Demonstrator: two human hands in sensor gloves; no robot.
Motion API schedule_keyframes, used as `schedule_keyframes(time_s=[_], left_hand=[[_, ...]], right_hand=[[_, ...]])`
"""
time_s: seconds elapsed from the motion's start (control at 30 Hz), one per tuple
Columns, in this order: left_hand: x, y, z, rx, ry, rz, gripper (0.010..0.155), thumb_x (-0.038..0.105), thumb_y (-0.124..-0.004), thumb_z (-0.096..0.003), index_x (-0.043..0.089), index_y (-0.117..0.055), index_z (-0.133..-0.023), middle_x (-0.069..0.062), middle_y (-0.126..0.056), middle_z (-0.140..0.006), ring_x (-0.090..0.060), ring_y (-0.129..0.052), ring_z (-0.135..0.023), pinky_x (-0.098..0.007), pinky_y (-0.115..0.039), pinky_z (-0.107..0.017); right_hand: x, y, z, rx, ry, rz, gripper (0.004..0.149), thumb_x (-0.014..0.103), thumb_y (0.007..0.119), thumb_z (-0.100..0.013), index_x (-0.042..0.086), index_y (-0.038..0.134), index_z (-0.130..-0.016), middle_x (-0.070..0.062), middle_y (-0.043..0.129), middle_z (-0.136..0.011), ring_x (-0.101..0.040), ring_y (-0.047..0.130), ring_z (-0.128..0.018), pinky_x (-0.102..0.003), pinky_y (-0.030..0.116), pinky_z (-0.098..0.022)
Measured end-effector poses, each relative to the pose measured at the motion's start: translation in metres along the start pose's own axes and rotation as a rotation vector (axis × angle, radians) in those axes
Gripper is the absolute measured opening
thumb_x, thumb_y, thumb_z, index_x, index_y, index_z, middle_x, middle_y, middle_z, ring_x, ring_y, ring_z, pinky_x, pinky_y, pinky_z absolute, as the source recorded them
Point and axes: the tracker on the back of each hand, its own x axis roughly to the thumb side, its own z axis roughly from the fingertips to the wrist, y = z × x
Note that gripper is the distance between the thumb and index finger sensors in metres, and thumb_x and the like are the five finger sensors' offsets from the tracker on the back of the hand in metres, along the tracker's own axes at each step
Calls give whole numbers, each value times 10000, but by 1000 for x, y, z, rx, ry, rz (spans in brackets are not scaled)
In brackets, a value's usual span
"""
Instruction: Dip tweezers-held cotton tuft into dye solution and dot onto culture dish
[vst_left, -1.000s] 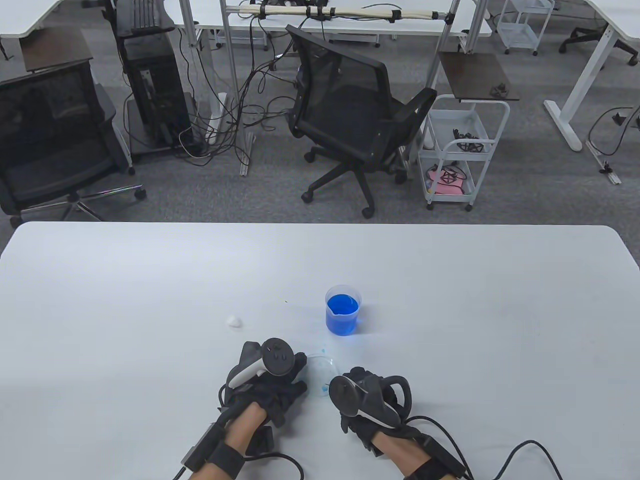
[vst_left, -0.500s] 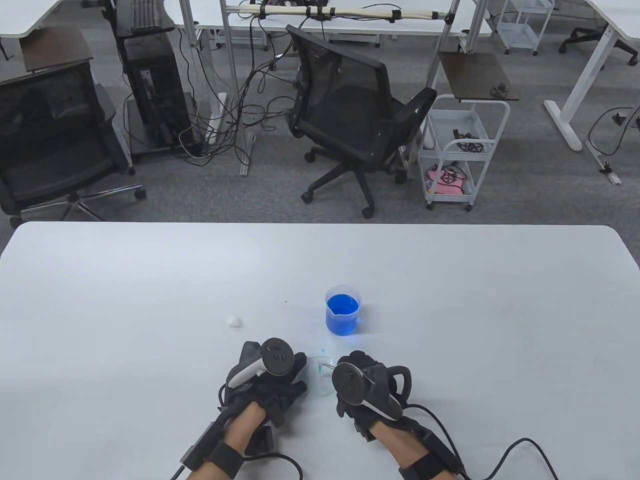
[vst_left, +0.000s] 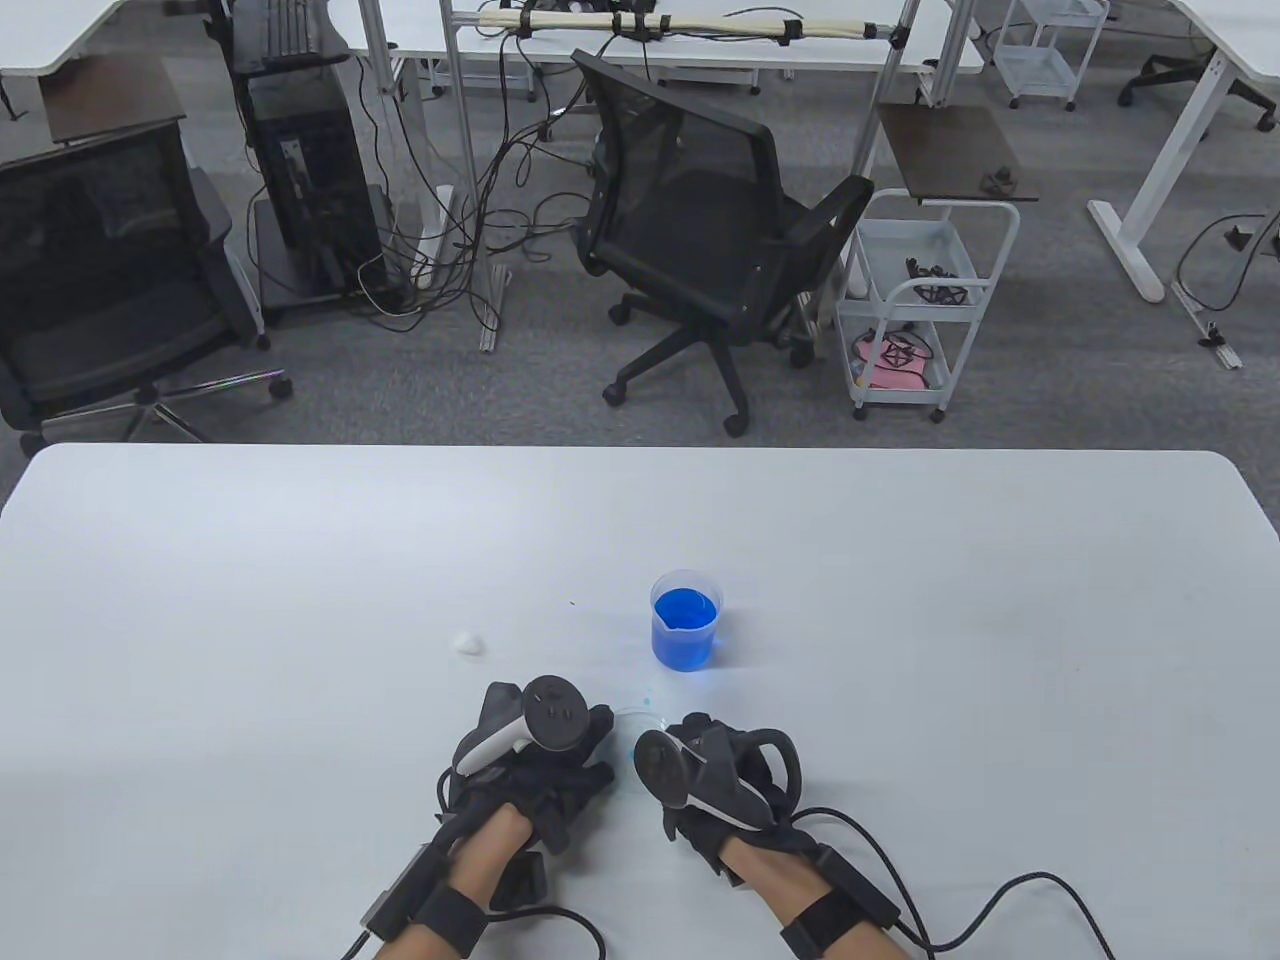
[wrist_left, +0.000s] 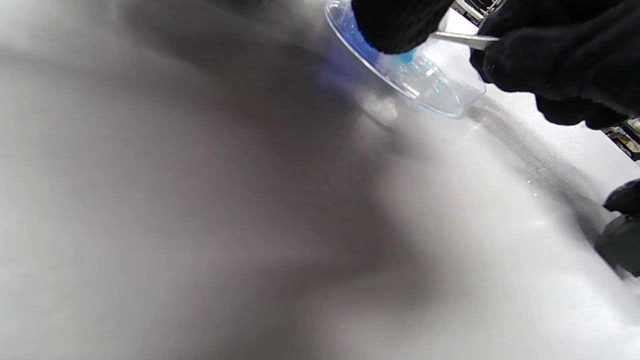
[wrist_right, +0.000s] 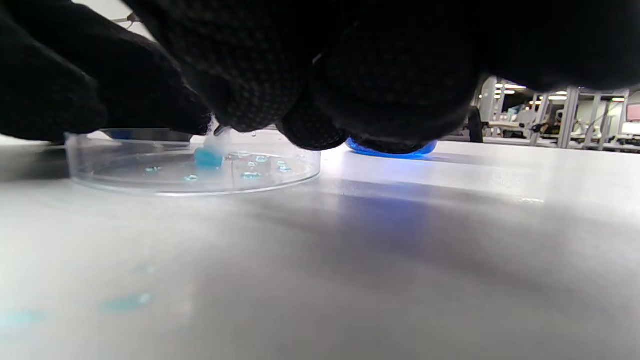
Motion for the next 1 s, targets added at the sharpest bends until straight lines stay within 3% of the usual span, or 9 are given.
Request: schedule_keyframes(time_s=[0.3, 0.63, 0.83, 1.0], left_hand=[[0, 0, 0, 0, 0, 0, 673, 391, -641, -639, 260, -224, -1152, -261, -81, -1202, -540, -74, -1035, -770, -161, -657], [0, 0, 0, 0, 0, 0, 674, 390, -642, -639, 260, -224, -1152, -261, -81, -1202, -540, -72, -1034, -769, -160, -657], [1, -1, 0, -3, 0, 0, 675, 391, -642, -639, 260, -223, -1152, -260, -81, -1202, -541, -73, -1033, -770, -159, -657], [1, -1, 0, -4, 0, 0, 676, 391, -642, -639, 261, -221, -1152, -261, -80, -1202, -541, -71, -1033, -770, -159, -656]], right_hand=[[-7, -29, -2, -130, 40, -92, 407, 297, 905, -280, 28, 1023, -562, -229, 1012, -584, -156, 997, -235, -334, 916, -114], [6, 4, -6, -20, -4, 30, 404, 298, 905, -283, 30, 1025, -560, -228, 1016, -581, -157, 996, -239, -334, 916, -117], [4, 2, -6, -31, 3, 20, 405, 297, 905, -283, 29, 1024, -561, -226, 1016, -582, -156, 996, -239, -334, 916, -118], [-3, -16, -6, -86, 28, -18, 406, 298, 905, -281, 31, 1023, -563, -227, 1012, -586, -156, 997, -237, -334, 915, -117]])
